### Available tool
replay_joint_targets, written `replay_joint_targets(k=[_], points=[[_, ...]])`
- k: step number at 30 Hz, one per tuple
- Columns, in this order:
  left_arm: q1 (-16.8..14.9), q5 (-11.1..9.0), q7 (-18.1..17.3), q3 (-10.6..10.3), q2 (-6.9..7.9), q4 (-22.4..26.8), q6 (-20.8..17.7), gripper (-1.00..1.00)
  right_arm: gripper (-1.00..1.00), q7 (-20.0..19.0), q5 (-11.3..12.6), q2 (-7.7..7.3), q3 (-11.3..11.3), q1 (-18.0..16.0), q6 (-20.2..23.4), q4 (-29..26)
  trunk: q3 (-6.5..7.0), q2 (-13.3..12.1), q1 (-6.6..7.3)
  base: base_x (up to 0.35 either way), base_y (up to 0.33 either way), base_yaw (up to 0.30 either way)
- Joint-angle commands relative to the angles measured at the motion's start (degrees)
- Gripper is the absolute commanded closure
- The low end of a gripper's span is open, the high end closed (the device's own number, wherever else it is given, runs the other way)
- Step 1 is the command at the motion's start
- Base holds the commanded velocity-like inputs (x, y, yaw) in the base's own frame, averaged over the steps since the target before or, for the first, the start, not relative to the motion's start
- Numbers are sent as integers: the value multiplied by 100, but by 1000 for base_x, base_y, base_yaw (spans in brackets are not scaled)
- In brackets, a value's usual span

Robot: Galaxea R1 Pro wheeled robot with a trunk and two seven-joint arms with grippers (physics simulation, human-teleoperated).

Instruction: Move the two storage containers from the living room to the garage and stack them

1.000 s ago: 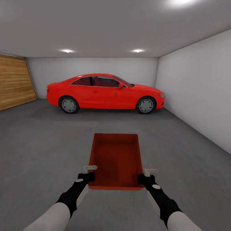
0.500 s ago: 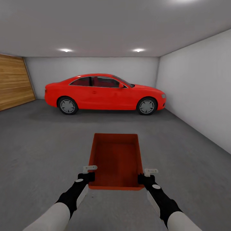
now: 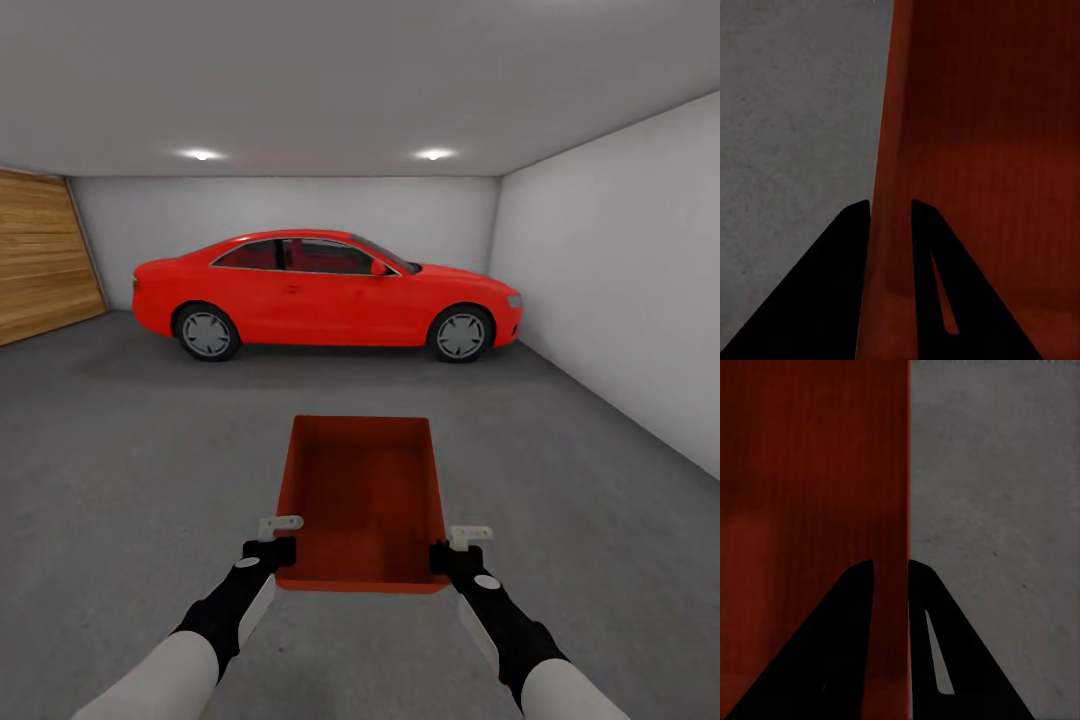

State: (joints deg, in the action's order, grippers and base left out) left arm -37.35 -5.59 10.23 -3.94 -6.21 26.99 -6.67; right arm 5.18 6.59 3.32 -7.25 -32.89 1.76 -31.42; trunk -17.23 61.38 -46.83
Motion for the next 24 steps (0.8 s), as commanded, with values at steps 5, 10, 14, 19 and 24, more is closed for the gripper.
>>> replay_joint_targets(k=[5,10,14,19,24], points=[[0,-91,76,-2,6,-1,-36,100,100,62,0,-7,8,-7,8,-31,-7,5,-4,321,22,0],[0,-91,76,-2,7,-1,-36,100,100,62,0,-7,13,-7,8,-33,-7,5,-4,321,75,0],[0,-91,76,-2,6,-1,-36,100,100,62,0,-7,12,-7,8,-32,-7,5,-4,321,77,0],[0,-91,76,-2,6,-1,-36,100,100,62,0,-7,12,-7,8,-34,-7,5,-4,321,77,0],[0,-91,76,-2,6,-1,-36,100,100,62,0,-7,11,-7,8,-31,-7,5,-4,321,77,0]])
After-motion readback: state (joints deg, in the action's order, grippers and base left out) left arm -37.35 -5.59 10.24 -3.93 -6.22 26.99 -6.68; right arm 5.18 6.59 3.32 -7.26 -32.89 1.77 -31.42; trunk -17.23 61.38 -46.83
